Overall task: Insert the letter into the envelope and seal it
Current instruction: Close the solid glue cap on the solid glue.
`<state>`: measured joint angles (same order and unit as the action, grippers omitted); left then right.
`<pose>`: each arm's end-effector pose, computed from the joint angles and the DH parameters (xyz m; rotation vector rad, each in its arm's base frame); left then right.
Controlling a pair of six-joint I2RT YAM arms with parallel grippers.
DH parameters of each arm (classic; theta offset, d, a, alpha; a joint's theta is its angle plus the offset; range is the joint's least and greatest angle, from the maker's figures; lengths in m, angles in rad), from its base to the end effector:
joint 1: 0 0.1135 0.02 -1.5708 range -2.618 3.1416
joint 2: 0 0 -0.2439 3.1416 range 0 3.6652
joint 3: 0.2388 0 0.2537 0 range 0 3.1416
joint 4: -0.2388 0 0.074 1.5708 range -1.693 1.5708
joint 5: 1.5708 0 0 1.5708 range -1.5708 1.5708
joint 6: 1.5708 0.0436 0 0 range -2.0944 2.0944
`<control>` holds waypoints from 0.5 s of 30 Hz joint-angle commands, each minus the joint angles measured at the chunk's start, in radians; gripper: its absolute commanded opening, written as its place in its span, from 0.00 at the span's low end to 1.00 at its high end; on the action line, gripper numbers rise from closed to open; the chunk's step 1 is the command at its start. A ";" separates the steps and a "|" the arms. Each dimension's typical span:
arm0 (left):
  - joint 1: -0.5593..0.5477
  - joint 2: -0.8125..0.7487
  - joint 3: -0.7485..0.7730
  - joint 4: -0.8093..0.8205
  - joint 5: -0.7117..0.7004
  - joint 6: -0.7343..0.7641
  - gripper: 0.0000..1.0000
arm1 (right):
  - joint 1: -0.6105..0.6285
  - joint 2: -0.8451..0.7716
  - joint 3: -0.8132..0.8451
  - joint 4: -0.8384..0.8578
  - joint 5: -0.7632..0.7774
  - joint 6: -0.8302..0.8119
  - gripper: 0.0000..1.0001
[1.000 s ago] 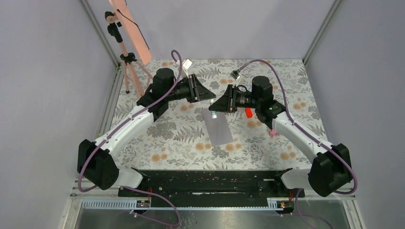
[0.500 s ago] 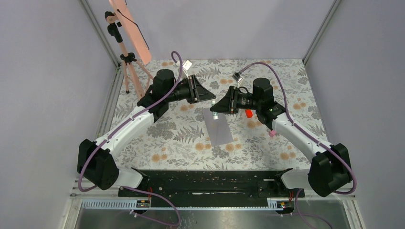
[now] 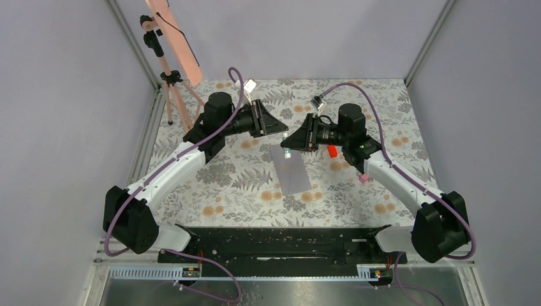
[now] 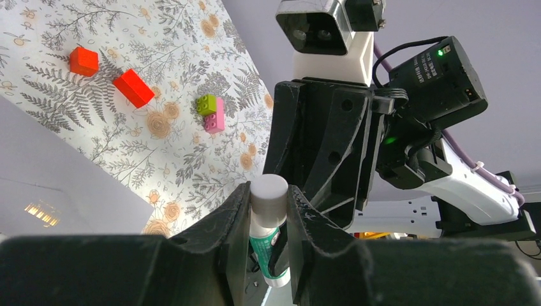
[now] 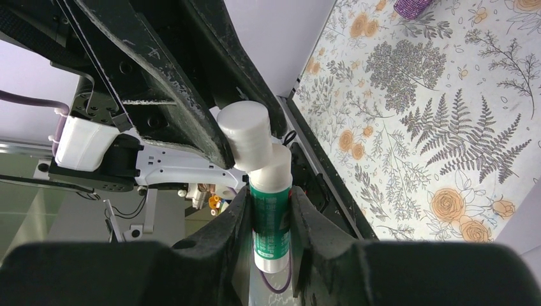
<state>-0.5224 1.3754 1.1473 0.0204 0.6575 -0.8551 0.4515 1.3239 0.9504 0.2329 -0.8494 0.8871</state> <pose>0.2749 -0.1890 0.3331 0.2093 2.0125 -1.5191 0.2679 0.1663 0.3015 -0.3094 1.9620 1.6518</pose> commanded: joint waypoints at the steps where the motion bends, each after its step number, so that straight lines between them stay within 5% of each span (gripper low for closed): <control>1: -0.019 -0.018 0.014 -0.005 0.059 0.043 0.12 | -0.014 -0.001 0.032 0.107 0.024 0.030 0.00; 15: -0.023 -0.025 0.011 -0.019 0.051 0.073 0.10 | -0.028 -0.020 0.012 0.106 0.043 0.032 0.00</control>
<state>-0.5293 1.3754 1.1473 0.0193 0.6510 -0.8101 0.4507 1.3251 0.9504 0.2382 -0.8536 0.9138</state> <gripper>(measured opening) 0.239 0.276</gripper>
